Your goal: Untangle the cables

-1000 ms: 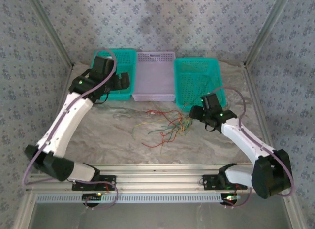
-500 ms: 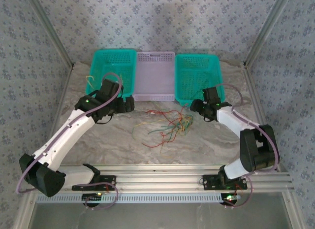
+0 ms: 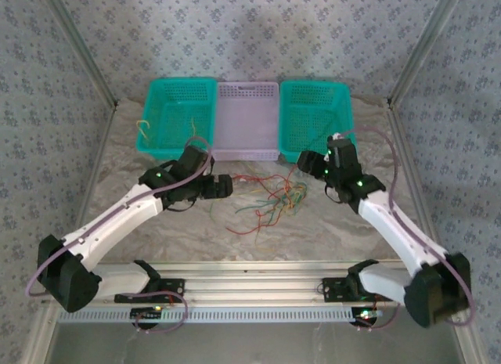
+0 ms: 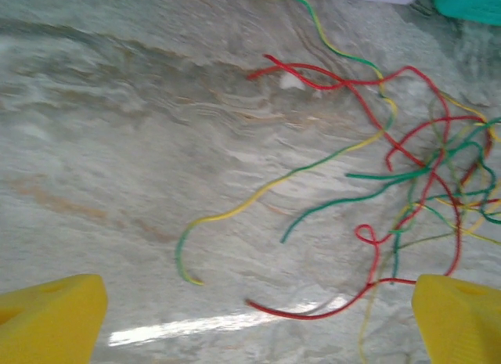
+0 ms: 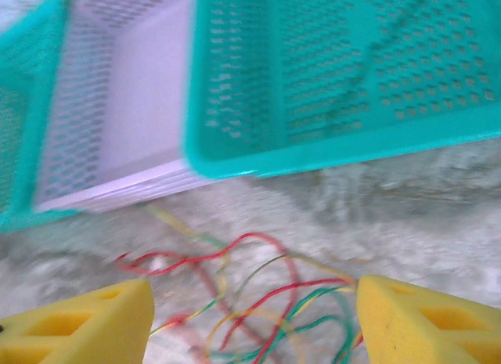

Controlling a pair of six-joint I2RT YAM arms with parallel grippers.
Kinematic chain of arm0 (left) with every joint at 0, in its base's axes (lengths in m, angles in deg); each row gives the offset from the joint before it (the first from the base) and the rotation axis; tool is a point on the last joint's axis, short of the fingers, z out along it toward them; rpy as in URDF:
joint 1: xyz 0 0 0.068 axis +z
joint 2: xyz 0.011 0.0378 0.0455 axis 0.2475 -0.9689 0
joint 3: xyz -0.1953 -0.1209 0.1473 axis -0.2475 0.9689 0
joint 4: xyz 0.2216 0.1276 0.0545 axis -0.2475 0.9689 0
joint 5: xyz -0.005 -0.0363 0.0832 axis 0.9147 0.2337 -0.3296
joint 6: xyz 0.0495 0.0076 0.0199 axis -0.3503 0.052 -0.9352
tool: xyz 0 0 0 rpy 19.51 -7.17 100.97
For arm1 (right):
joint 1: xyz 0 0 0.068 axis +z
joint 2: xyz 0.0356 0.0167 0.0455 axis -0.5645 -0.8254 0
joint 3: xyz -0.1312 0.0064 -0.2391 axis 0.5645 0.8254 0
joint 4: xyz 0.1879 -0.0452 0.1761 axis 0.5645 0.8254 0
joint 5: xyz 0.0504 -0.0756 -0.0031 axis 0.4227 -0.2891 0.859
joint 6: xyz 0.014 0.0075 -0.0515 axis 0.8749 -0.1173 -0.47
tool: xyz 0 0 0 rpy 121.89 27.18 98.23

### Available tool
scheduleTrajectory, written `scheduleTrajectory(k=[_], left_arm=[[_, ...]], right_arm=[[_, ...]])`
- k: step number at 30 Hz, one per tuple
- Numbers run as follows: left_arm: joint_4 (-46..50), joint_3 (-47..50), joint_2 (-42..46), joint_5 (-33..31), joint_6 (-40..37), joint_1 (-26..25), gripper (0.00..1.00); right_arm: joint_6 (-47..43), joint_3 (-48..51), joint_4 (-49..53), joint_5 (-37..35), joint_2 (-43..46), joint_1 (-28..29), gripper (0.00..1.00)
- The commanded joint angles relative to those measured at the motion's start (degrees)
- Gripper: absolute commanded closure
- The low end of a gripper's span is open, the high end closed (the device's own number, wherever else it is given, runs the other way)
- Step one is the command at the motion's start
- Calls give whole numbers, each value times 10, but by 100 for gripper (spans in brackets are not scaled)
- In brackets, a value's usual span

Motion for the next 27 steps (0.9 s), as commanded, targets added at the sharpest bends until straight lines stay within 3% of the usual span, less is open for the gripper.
scheduleTrajectory(k=[1, 11, 20, 27], left_arm=[[-78, 13, -19, 69, 28, -20, 0], [-160, -44, -142, 112, 22, -102, 0], [-188, -104, -251, 122, 24, -142, 1], [-198, -130, -300, 116, 25, -149, 4]], right_arm=[[-11, 38, 61, 45, 48, 14, 33], [20, 140, 66, 63, 163, 76, 39], [33, 178, -7, 59, 100, 86, 47], [27, 178, -30, 44, 75, 88, 60]])
